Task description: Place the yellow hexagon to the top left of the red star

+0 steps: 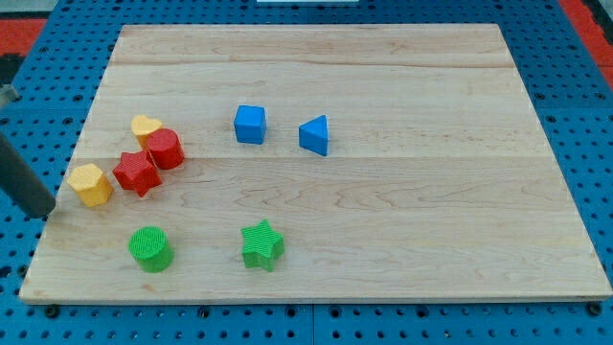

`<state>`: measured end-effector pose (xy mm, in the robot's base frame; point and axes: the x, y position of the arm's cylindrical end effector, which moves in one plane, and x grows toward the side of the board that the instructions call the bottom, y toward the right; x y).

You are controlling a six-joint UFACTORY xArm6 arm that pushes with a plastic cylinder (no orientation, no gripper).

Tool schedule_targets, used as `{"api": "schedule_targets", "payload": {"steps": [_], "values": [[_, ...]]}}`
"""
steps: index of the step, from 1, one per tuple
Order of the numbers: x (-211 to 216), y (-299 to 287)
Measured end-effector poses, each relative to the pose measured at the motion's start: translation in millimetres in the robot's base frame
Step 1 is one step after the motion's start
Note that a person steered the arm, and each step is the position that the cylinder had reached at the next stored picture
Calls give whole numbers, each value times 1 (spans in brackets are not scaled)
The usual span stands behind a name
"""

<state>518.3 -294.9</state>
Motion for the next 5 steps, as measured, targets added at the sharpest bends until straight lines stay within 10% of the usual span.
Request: {"api": "schedule_targets", "payload": {"steps": [5], "values": [[-30, 50]]}}
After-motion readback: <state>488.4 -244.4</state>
